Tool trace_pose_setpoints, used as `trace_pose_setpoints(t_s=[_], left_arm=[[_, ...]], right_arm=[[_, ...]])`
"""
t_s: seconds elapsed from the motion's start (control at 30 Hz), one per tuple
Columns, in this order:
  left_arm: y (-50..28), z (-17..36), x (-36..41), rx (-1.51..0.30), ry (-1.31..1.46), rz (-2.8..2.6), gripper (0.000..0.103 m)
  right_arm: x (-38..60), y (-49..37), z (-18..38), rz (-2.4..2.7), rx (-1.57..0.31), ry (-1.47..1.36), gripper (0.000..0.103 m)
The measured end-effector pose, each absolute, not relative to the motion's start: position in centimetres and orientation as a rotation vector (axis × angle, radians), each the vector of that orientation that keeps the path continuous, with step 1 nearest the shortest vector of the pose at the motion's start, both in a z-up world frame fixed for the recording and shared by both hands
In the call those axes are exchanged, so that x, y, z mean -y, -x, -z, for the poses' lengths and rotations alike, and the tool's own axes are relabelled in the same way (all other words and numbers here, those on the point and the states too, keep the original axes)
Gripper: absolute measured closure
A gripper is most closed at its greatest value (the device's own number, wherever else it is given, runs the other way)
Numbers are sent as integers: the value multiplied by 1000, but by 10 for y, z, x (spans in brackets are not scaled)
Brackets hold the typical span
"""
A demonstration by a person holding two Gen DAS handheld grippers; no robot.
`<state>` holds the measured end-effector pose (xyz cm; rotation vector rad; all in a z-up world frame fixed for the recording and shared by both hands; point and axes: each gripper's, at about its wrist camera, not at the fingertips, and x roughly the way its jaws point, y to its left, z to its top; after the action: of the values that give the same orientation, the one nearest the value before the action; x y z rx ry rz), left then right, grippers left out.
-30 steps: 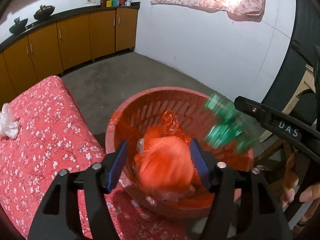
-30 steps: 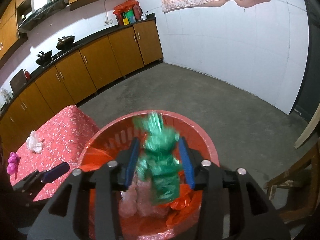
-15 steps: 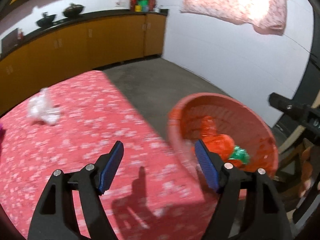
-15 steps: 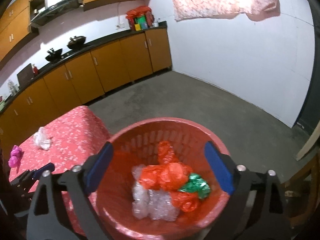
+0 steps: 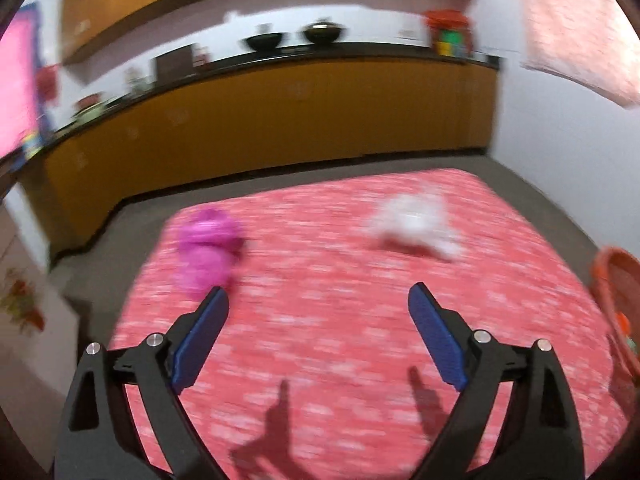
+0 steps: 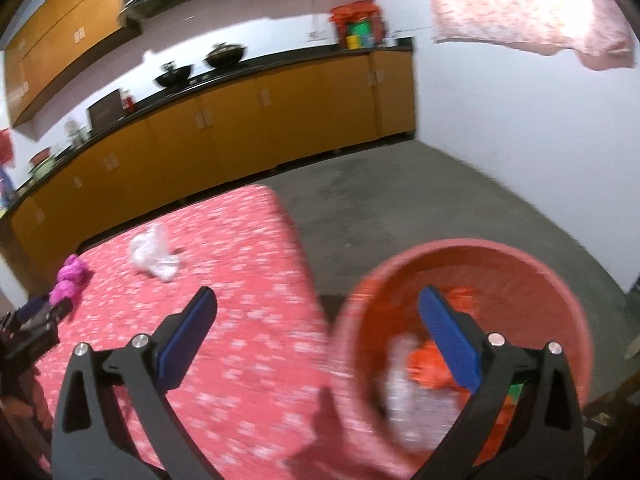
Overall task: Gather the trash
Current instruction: 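Move both open tools back toward the pink and white bags on the table, then grasp the white clear bag with the right tool while the left tool grasps the pink bag, then carry both bags over the orange basket and open both tools to drop them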
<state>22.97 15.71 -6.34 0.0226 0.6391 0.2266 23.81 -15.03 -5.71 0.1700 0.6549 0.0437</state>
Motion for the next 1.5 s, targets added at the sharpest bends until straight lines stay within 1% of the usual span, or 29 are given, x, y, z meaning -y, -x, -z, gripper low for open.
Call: trace_pose_setpoints(t_s=[0.1, 0.37, 0.53, 0.7, 0.77, 0.83, 0.87, 0.93, 0.97, 1.0, 1.03, 1.1, 1.17, 1.23, 1.27, 1.37, 1.5], left_arm=[[-238, 63, -197, -632, 11, -315, 9], [-275, 70, -266, -657, 114, -393, 6], [-295, 80, -279, -699, 160, -389, 6], [-317, 94, -278, -752, 130, -396, 6], [-324, 99, -279, -775, 129, -398, 6], [-329, 101, -282, -791, 125, -407, 6], [-332, 102, -282, -796, 127, -409, 6], [-336, 101, -282, -799, 123, -417, 6], [-338, 101, -282, -803, 119, -415, 6], [-341, 102, -280, -809, 113, -417, 6], [-343, 103, -280, -818, 107, -419, 6], [-347, 107, -279, -839, 101, -415, 15], [-349, 112, -278, -863, 106, -400, 33], [-349, 115, -278, -875, 112, -389, 41], [-347, 115, -278, -876, 121, -383, 46], [-339, 112, -275, -859, 130, -365, 50], [-325, 108, -261, -841, 119, -344, 51]], right_arm=[[114, -256, 62, -111, -674, -157, 4], [8, -327, 88, -271, -745, -83, 5], [-40, -368, 98, -326, -770, -54, 5], [-73, -398, 115, -345, -805, 0, 5], [-80, -405, 122, -356, -831, 8, 6], [-84, -408, 127, -373, -851, 20, 15], [-85, -408, 129, -382, -862, 23, 18], [-87, -410, 132, -399, -878, 22, 29], [-88, -411, 132, -401, -879, 21, 31], [-88, -411, 133, -403, -879, 19, 36], [-88, -411, 133, -406, -883, 15, 43], [-86, -412, 135, -416, -895, 11, 49], [-85, -410, 136, -420, -896, 12, 53], [-84, -407, 135, -424, -890, 24, 61], [-84, -405, 135, -427, -890, 29, 62], [-77, -397, 134, -428, -889, 39, 66], [-61, -385, 131, -409, -889, 17, 67]])
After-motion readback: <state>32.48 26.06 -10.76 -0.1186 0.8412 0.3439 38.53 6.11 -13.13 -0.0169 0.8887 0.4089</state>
